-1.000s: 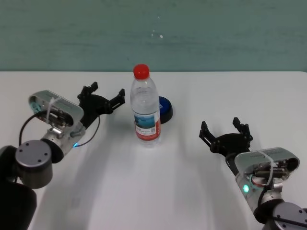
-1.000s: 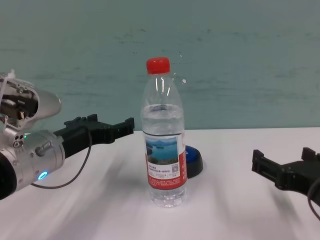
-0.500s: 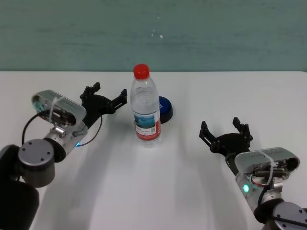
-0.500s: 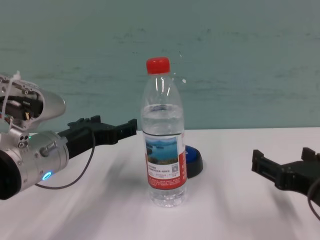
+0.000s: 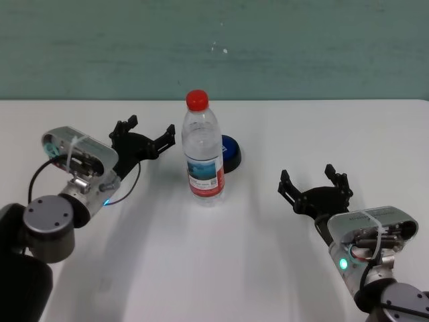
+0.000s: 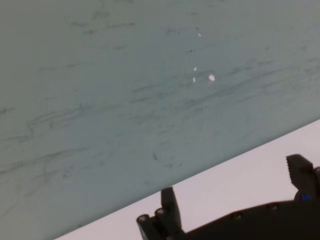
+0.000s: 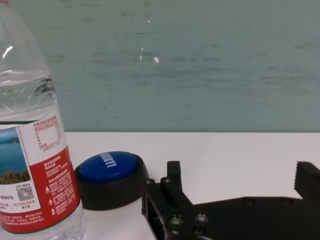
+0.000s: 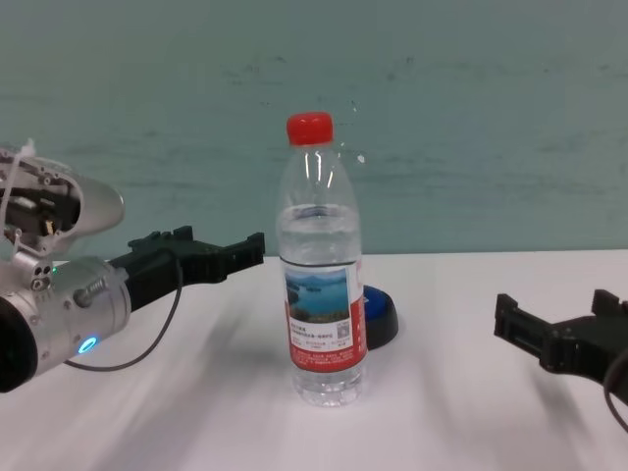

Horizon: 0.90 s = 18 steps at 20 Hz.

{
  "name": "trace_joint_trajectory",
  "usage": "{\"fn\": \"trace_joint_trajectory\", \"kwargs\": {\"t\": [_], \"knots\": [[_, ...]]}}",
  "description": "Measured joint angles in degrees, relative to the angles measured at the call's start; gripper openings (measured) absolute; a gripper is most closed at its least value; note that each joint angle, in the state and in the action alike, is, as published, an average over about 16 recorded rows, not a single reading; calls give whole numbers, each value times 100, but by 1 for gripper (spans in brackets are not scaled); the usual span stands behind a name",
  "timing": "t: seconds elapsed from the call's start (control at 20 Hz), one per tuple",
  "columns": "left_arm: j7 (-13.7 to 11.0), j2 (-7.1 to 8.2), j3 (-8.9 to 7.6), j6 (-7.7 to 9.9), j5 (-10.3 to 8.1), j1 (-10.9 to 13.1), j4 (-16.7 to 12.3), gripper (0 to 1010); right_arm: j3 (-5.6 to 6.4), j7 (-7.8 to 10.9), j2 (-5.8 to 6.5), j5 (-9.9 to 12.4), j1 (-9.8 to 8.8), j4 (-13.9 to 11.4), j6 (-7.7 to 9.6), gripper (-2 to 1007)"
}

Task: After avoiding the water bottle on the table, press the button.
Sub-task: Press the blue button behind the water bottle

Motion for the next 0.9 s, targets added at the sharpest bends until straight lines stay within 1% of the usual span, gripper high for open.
{"fn": "trace_joint_trajectory", "kwargs": {"t": [0.7,0.9], "knots": [[-32,8,-5,-15,-21,-34,48,1010,0,0,0,0,0,0,0,1004],[-20,23,-27,-9,-34,-16,17,1010,0,0,0,0,0,0,0,1004]]}}
